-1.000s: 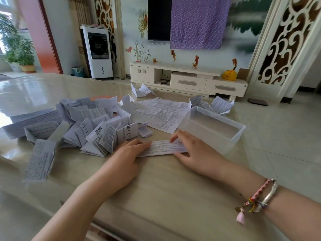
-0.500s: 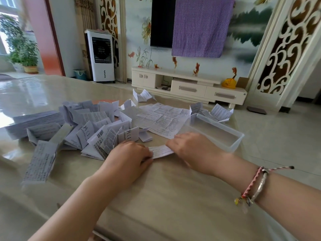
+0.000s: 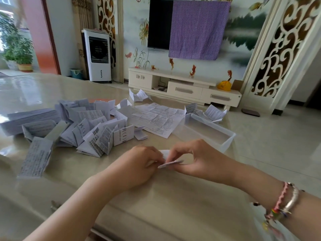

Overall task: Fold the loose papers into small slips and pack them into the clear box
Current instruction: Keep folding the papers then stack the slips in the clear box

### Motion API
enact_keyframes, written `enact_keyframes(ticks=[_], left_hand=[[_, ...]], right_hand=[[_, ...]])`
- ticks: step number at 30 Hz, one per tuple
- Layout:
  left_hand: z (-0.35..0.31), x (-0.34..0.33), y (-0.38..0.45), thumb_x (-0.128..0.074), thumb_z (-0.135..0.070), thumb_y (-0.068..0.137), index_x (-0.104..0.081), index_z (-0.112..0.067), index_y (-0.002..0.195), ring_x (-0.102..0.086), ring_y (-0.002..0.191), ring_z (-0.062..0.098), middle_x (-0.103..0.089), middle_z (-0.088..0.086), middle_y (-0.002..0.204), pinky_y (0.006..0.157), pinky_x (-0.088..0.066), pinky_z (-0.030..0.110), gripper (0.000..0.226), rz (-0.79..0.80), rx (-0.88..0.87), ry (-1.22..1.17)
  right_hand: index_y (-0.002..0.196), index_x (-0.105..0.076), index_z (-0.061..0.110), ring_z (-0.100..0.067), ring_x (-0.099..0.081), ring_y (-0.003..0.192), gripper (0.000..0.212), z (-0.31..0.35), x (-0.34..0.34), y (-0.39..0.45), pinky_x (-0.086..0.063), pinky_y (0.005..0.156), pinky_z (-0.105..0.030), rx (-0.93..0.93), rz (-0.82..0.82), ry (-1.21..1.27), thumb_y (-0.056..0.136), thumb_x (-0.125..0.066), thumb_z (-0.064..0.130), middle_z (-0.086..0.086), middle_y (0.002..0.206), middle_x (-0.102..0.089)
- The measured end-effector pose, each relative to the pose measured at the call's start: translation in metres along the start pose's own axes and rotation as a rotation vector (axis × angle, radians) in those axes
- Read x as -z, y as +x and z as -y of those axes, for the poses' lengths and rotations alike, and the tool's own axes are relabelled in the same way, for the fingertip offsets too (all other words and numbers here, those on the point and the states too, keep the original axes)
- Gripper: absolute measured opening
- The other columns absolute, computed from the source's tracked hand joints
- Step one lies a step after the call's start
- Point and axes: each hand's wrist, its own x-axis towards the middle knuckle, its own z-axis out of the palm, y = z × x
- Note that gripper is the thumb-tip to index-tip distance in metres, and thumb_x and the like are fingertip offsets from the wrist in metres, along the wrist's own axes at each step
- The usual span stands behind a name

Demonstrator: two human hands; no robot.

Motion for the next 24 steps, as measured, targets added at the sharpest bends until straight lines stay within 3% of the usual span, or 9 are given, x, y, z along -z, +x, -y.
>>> enact_keyframes(ticks=[5, 8, 10, 13, 17, 20, 22, 24], left_hand=[[0.005, -0.004, -0.002, -0.067, -0.029, 0.083, -0.073, -0.025, 0.103, -0.059, 0.089, 0.0, -0.065, -0.011, 0.1, 0.078, -0.043, 0.012, 0.021, -0.06, 0.009, -0.043], [0.011, -0.008, -0.002, -0.068, -0.045, 0.08, -0.07, -0.03, 0.11, -0.055, 0.1, 0.005, -0.062, -0.015, 0.106, 0.087, -0.042, 0.017, 0.033, -0.088, 0.07, 0.021], [0.01, -0.009, -0.004, -0.054, -0.063, 0.073, -0.068, -0.033, 0.113, -0.052, 0.103, 0.008, -0.061, -0.017, 0.109, 0.09, -0.039, 0.02, 0.052, -0.096, 0.099, 0.044], [0.009, -0.01, -0.007, -0.036, -0.074, 0.065, -0.065, -0.031, 0.115, -0.046, 0.105, 0.01, -0.06, -0.018, 0.113, 0.091, -0.034, 0.019, 0.072, -0.14, 0.149, 0.085], [0.01, -0.014, -0.011, -0.042, -0.069, 0.071, -0.064, -0.031, 0.113, -0.037, 0.106, 0.009, -0.054, -0.023, 0.12, 0.094, -0.032, 0.018, 0.06, -0.152, 0.148, 0.115], [0.012, -0.012, -0.01, -0.061, -0.044, 0.086, -0.062, -0.029, 0.12, -0.036, 0.114, 0.011, -0.052, -0.021, 0.126, 0.099, -0.028, 0.017, 0.037, -0.126, 0.165, 0.108], [0.013, -0.01, -0.008, -0.062, -0.036, 0.088, -0.061, -0.028, 0.122, -0.037, 0.117, 0.012, -0.051, -0.02, 0.128, 0.097, -0.024, 0.013, 0.034, -0.106, 0.175, 0.091], [0.011, -0.009, -0.007, -0.059, -0.042, 0.089, -0.062, -0.028, 0.121, -0.037, 0.114, 0.01, -0.052, -0.02, 0.126, 0.096, -0.024, 0.012, 0.035, -0.12, 0.177, 0.072]], right_hand=[[0.085, -0.073, 0.014, -0.004, -0.062, 0.074, 0.001, -0.009, -0.011, 0.009, -0.048, 0.071, -0.023, -0.135, -0.06, 0.31, 0.085, -0.072, 0.015, 0.005, 0.077, -0.07], [0.099, -0.073, 0.016, -0.014, -0.07, 0.085, 0.013, -0.018, -0.019, 0.015, -0.055, 0.078, -0.027, -0.194, -0.127, 0.402, 0.087, -0.069, 0.02, 0.0, 0.091, -0.075], [0.103, -0.072, 0.019, -0.014, -0.07, 0.088, 0.019, -0.024, -0.025, 0.019, -0.055, 0.08, -0.029, -0.232, -0.148, 0.36, 0.088, -0.067, 0.029, 0.002, 0.095, -0.075], [0.092, -0.066, 0.016, -0.008, -0.061, 0.075, 0.028, -0.031, -0.032, 0.025, -0.049, 0.069, -0.028, -0.316, -0.199, 0.098, 0.088, -0.063, 0.044, 0.002, 0.084, -0.069], [0.069, -0.046, 0.019, -0.013, -0.043, 0.072, 0.034, -0.036, -0.041, 0.029, -0.029, 0.055, -0.024, -0.363, -0.159, -0.173, 0.093, -0.055, 0.041, 0.004, 0.07, -0.051], [0.067, -0.04, 0.015, -0.017, -0.041, 0.072, 0.034, -0.04, -0.045, 0.032, -0.025, 0.053, -0.02, -0.352, -0.199, -0.259, 0.094, -0.054, 0.031, 0.002, 0.069, -0.045], [0.068, -0.04, 0.013, -0.019, -0.042, 0.073, 0.031, -0.043, -0.047, 0.032, -0.025, 0.055, -0.026, -0.339, -0.227, -0.262, 0.093, -0.053, 0.026, 0.0, 0.071, -0.046], [0.065, -0.035, 0.015, -0.019, -0.041, 0.074, 0.034, -0.043, -0.048, 0.031, -0.023, 0.059, -0.031, -0.324, -0.225, -0.259, 0.092, -0.053, 0.024, 0.0, 0.07, -0.044]])
